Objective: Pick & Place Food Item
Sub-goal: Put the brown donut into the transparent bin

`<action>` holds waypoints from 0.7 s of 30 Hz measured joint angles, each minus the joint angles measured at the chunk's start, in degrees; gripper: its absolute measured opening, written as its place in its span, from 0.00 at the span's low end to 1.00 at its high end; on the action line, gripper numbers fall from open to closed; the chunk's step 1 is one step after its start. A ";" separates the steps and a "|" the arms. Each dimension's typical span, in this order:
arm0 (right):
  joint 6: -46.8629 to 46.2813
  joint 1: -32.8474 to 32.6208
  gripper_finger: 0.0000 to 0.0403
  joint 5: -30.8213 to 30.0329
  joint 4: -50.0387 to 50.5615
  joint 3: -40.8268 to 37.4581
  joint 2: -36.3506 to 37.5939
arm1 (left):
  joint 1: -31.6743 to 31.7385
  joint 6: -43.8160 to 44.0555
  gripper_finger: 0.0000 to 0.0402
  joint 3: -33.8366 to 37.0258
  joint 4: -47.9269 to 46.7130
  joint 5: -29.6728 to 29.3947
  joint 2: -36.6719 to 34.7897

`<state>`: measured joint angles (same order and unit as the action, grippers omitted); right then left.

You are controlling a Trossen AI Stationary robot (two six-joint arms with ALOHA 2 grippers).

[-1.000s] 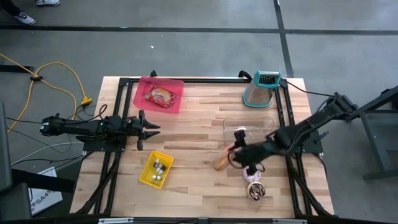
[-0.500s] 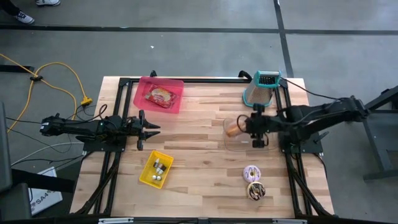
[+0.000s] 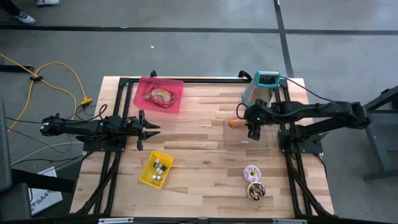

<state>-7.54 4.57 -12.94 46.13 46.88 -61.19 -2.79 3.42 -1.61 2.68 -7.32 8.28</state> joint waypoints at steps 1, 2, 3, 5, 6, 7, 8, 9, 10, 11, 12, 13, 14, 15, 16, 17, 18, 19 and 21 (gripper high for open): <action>-0.30 0.00 0.43 0.03 -0.94 -1.13 0.00 | -0.02 0.00 0.25 -0.02 -0.02 0.00 0.02; -0.34 -0.01 0.43 0.65 -2.23 -2.15 0.00 | -0.02 -0.01 0.25 0.00 -0.04 0.00 0.01; -0.36 -0.03 0.43 1.69 -3.69 -3.10 -0.02 | 0.00 -0.02 0.25 0.00 -0.02 -0.02 0.01; -0.40 -0.07 0.43 3.70 -6.27 -4.71 -0.02 | -0.02 -0.01 0.25 0.00 -0.02 -0.01 0.00; -0.40 -0.05 0.43 4.45 -7.45 -5.47 -0.02 | 0.00 0.00 0.25 0.00 -0.02 -0.01 0.01; -0.35 -0.03 0.43 4.97 -8.86 -6.37 -0.02 | -0.01 -0.01 0.25 0.00 -0.02 0.00 0.00; -0.32 -0.03 0.43 5.45 -10.22 -7.35 -0.02 | -0.02 -0.02 0.25 0.00 -0.03 -0.02 0.00; -0.32 -0.03 0.43 5.56 -11.52 -8.37 -0.02 | -0.01 -0.01 0.25 -0.01 -0.02 -0.01 0.01; -0.30 -0.05 0.43 5.59 -12.63 -9.35 -0.02 | 0.00 -0.02 0.25 0.00 -0.02 0.00 0.02; -0.29 -0.05 0.43 5.56 -13.50 -10.30 -0.02 | -0.01 0.00 0.25 -0.01 -0.01 0.00 0.01; -0.27 -0.05 0.43 5.55 -14.34 -11.26 -0.02 | -0.02 -0.02 0.25 0.00 -0.02 -0.02 0.02; -0.27 -0.05 0.43 5.49 -15.13 -12.25 -0.02 | 0.00 0.00 0.25 0.00 -0.02 -0.02 0.00; -0.27 -0.03 0.43 5.48 -15.74 -13.11 -0.02 | -0.01 0.00 0.25 0.00 -0.02 -0.01 0.01; -0.25 -0.05 0.43 5.56 -16.43 -13.75 -0.04 | -0.01 0.00 0.25 -0.02 -0.02 -0.01 0.02; -0.25 -0.05 0.43 5.62 -17.23 -14.29 -0.04 | -0.02 0.00 0.25 0.00 -0.02 0.00 0.01; -0.21 -0.05 0.43 5.64 -18.15 -14.70 -0.04 | -0.01 0.00 0.25 0.00 -0.02 -0.01 0.00; -0.21 -0.05 0.43 5.64 -19.10 -15.04 -0.04 | 0.00 -0.02 0.25 0.00 -0.02 -0.01 0.02; -0.23 -0.05 0.43 5.66 -19.49 -15.18 -0.04 | -0.01 0.00 0.25 -0.02 -0.02 0.00 0.02; -0.21 -0.05 0.43 5.88 -19.69 -15.22 -0.04 | -0.01 0.00 0.25 -0.01 -0.02 -0.01 0.02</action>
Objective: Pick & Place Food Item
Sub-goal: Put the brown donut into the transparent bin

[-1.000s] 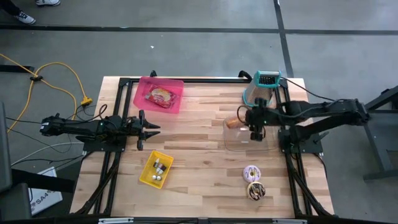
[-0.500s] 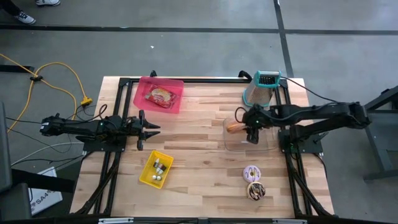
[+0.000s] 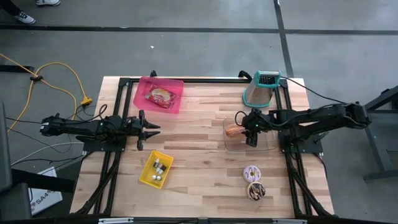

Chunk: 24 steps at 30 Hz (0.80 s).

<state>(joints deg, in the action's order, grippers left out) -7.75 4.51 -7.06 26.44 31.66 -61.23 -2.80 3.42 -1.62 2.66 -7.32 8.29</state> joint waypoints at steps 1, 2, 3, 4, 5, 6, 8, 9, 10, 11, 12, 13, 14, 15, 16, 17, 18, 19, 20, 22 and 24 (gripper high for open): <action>-0.02 0.00 0.43 0.03 -0.27 0.00 0.00 | 0.01 0.00 0.25 0.01 0.00 0.01 -0.02; 0.00 0.00 0.43 0.00 -0.37 0.00 0.00 | -0.01 0.00 0.25 -0.01 0.00 0.01 0.00; 0.00 0.00 0.43 0.02 -0.25 0.00 0.00 | 0.00 0.00 0.25 0.00 0.00 0.00 -0.02; 0.00 0.00 0.43 0.02 -0.16 0.00 0.00 | 0.00 -0.01 0.25 0.00 0.00 0.00 -0.01; 0.00 0.00 0.43 0.02 -0.19 0.00 0.00 | -0.01 0.00 0.25 0.00 0.00 0.01 -0.01; -0.01 0.00 0.43 -0.01 -0.21 0.00 0.00 | -0.01 0.00 0.25 0.00 0.00 0.01 0.00; -0.01 0.00 0.44 -0.10 -0.18 0.00 0.00 | 0.00 0.00 0.25 0.01 0.00 0.00 -0.01; 0.00 0.00 0.44 -0.12 -0.18 0.00 0.00 | -0.01 0.00 0.25 0.01 0.00 -0.01 0.00; -0.02 0.00 0.45 -0.11 -0.18 0.00 0.00 | -0.01 0.00 0.25 0.01 0.00 -0.01 0.00; -0.02 0.00 0.46 -0.10 -0.18 0.00 0.00 | -0.01 -0.02 0.25 -0.01 0.00 -0.01 0.00; -0.09 0.00 0.48 -0.12 -0.18 0.00 0.00 | -0.01 0.00 0.25 0.01 0.00 0.01 -0.02; -0.15 0.00 0.49 -0.12 -0.18 0.00 0.00 | 0.01 0.00 0.25 -0.01 0.00 0.00 0.00; -0.16 0.00 0.50 -0.12 -0.18 0.00 0.00 | 0.01 -0.02 0.25 0.01 0.00 0.00 -0.01; -0.17 0.00 0.51 -0.12 -0.18 0.00 0.00 | 0.00 0.00 0.25 0.00 0.00 -0.01 -0.01; -0.17 0.00 0.53 -0.12 -0.16 0.00 0.00 | -0.01 -0.02 0.25 0.00 0.00 0.00 0.00; -0.18 0.00 0.54 -0.10 -0.16 0.00 0.00 | 0.00 -0.01 0.25 0.00 0.00 0.00 0.00; -0.18 0.00 0.55 -0.06 -0.16 0.00 0.00 | 0.01 -0.02 0.25 -0.01 0.00 0.00 -0.01; -0.20 0.00 0.55 -0.02 -0.16 0.00 0.00 | -0.01 -0.02 0.25 -0.01 0.00 -0.01 0.00; -0.20 0.00 0.56 0.05 -0.16 0.00 0.00 | 0.00 -0.02 0.25 0.00 0.00 0.00 -0.01; -0.83 0.00 0.57 0.08 -0.15 0.00 0.00 | -0.01 0.00 0.25 -0.01 0.00 -0.01 0.00; -2.13 0.00 0.58 0.10 -0.14 0.00 0.00 | 0.00 0.00 0.25 0.00 0.00 -0.01 -0.02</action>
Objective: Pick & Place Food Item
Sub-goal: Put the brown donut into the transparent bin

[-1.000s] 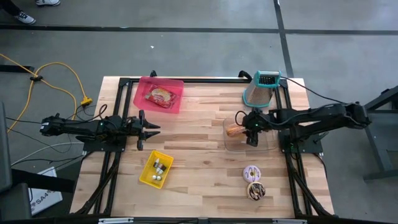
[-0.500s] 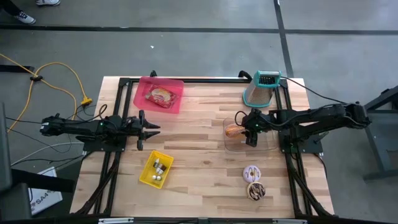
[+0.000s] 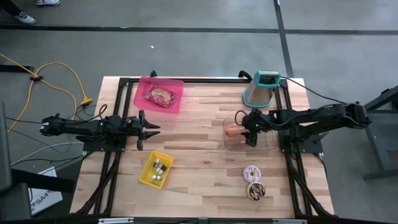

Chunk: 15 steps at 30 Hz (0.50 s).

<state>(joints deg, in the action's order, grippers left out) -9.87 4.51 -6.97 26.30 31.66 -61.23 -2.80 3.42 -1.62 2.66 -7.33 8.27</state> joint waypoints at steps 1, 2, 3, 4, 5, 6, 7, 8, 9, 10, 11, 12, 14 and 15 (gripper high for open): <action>-0.55 0.00 0.58 0.02 0.03 0.00 0.00 | 0.01 0.00 0.25 0.01 0.00 0.02 0.00; -0.82 0.00 0.58 0.04 0.03 0.00 0.00 | -0.01 -0.01 0.25 0.00 0.00 0.02 0.02; -0.98 0.00 0.58 0.07 0.03 0.00 0.00 | 0.00 -0.02 0.25 -0.01 0.00 0.01 0.00; -1.06 0.00 0.58 0.07 0.03 0.00 0.00 | -0.01 -0.01 0.25 0.01 0.00 0.00 0.01; -1.06 0.00 0.58 0.07 0.03 0.00 0.00 | 0.00 -0.01 0.25 0.00 0.00 0.01 0.01; -1.06 0.00 0.58 0.07 0.03 0.00 0.00 | -0.01 -0.02 0.25 -0.01 0.00 0.01 0.01; -1.06 0.00 0.58 0.07 0.03 0.00 0.00 | 0.01 -0.02 0.25 0.01 0.00 0.00 0.02; -1.06 0.00 0.58 0.07 0.03 0.00 0.00 | -0.01 -0.02 0.25 0.01 0.00 0.00 0.02; -1.06 0.00 0.58 0.07 0.05 0.00 0.00 | -0.01 -0.02 0.25 0.00 0.00 0.01 0.02; -1.06 0.00 0.58 0.11 0.05 0.00 0.00 | -0.01 -0.02 0.25 0.00 0.00 0.01 0.01; -1.06 0.00 0.58 0.35 0.05 0.00 0.00 | 0.00 -0.02 0.25 -0.01 0.00 0.02 0.01; -1.06 0.00 0.58 0.86 0.05 0.00 0.00 | 0.00 -0.02 0.25 0.01 0.00 0.02 0.01; -1.07 -0.02 0.59 1.59 0.05 0.00 0.00 | 0.00 -0.02 0.25 -0.01 0.00 0.00 0.00; -1.06 -0.02 0.60 1.60 0.05 0.00 0.00 | -0.01 -0.02 0.25 0.00 0.00 0.00 0.02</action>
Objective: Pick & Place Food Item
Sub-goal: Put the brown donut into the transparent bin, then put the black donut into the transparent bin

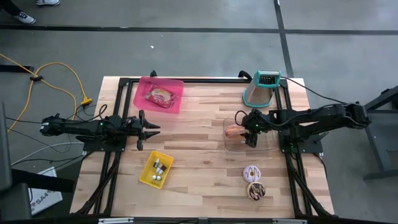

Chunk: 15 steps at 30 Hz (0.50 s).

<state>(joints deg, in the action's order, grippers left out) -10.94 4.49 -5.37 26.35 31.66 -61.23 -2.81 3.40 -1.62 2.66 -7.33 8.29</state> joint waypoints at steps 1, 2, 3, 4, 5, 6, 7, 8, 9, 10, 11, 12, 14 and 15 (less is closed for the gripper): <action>-0.01 0.00 0.61 -0.02 0.00 0.00 0.00 | 0.01 0.00 0.25 -0.01 0.00 0.01 -0.02; 0.00 0.01 0.62 -0.02 0.01 0.00 0.00 | 0.00 0.02 0.25 -0.01 0.00 0.00 0.00; 0.00 0.00 0.63 -0.02 0.00 0.00 0.00 | 0.00 0.02 0.25 -0.01 0.00 0.02 -0.02; 0.00 0.00 0.65 0.00 0.00 0.00 0.00 | 0.00 0.00 0.25 0.01 0.00 0.00 -0.02; 0.00 0.00 0.66 0.00 0.01 0.00 0.00 | 0.02 0.02 0.25 0.01 0.00 0.00 0.00; 0.00 0.00 0.68 -0.02 0.00 0.00 0.00 | 0.01 0.00 0.25 -0.01 0.00 0.01 -0.01; 0.00 0.00 0.69 -0.02 0.00 0.00 0.00 | 0.00 0.02 0.25 0.01 0.00 0.00 0.00; 0.00 0.00 0.70 -0.02 0.00 0.00 0.00 | 0.01 0.00 0.25 0.00 0.00 0.01 -0.01; 0.00 0.00 0.71 0.00 0.00 0.00 0.00 | 0.00 0.00 0.25 0.01 0.00 0.01 -0.02; 0.00 0.00 0.72 -0.01 0.00 0.00 0.00 | 0.00 0.00 0.25 0.00 0.00 0.02 -0.01; 0.01 0.00 0.73 -0.02 0.00 0.02 0.00 | 0.00 0.01 0.25 0.00 0.00 0.01 -0.01; 0.01 0.00 0.73 -0.02 -0.02 0.02 0.01 | 0.00 0.00 0.25 -0.01 0.00 0.00 0.00; 0.02 0.00 0.74 0.01 -0.01 0.02 0.00 | 0.00 0.01 0.25 0.00 0.00 0.02 -0.01; 0.02 0.00 0.75 0.01 0.00 0.02 0.00 | 0.00 0.01 0.25 -0.01 0.00 0.00 -0.02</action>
<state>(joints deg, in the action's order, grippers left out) -10.92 4.49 -5.36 26.35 31.68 -61.23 -2.81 3.41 -1.63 2.66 -7.33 8.27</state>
